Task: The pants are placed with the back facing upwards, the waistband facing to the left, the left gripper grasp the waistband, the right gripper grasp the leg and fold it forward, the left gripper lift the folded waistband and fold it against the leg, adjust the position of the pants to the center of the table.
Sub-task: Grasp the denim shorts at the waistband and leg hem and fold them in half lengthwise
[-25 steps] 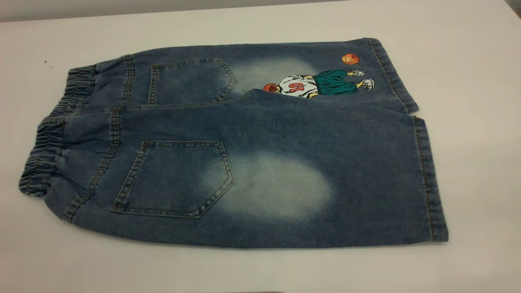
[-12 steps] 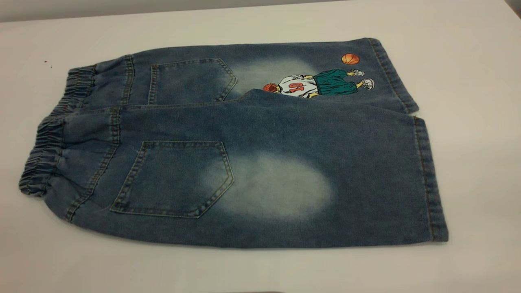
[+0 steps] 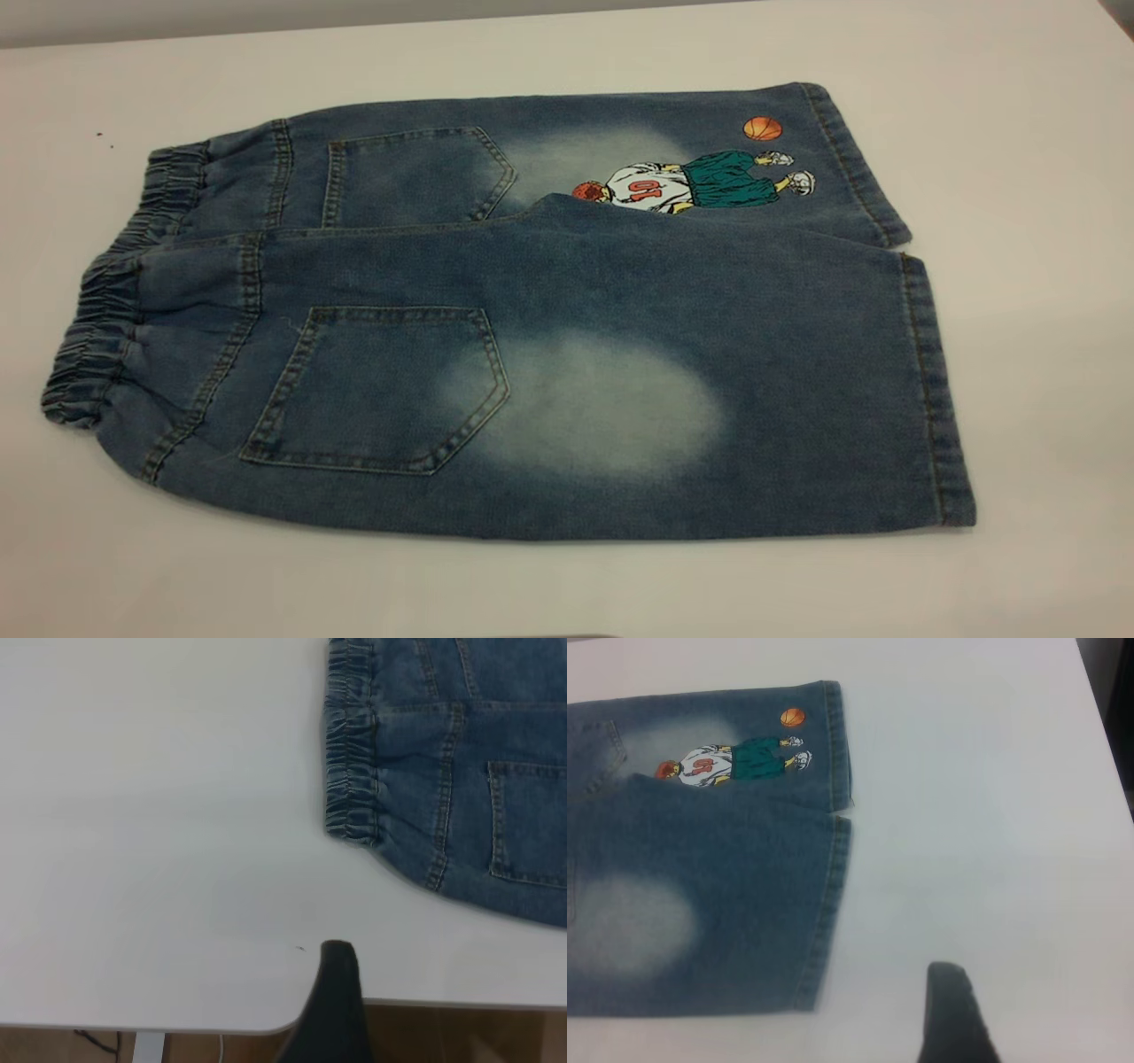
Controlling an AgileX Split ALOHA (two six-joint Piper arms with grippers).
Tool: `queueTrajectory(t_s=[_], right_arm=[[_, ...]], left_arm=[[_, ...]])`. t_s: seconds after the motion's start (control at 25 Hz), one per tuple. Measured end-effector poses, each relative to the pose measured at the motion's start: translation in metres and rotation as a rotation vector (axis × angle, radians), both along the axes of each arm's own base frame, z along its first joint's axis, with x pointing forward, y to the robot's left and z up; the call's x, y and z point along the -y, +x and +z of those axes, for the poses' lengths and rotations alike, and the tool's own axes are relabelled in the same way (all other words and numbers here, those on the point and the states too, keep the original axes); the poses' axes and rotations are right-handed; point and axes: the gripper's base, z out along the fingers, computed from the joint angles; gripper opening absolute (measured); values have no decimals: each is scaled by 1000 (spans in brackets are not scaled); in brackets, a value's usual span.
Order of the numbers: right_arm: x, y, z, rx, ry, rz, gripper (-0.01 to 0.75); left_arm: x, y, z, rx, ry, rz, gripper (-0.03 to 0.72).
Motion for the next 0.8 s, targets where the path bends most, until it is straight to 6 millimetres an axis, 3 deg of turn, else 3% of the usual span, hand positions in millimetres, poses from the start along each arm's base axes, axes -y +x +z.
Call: queueTrajectory(t_s=[0.56,0.68,0.8], right_arm=[[-1,1,0,-11,22,1,367],[-3,13,2,-94,36,0,367],[-7,38,9,-191,39,22,377]], left_arm=[[-1,0,0,0,4,4,587],[-3,5,7,-8,4,34,582],[-6,26,16,-92,-3,68,563]])
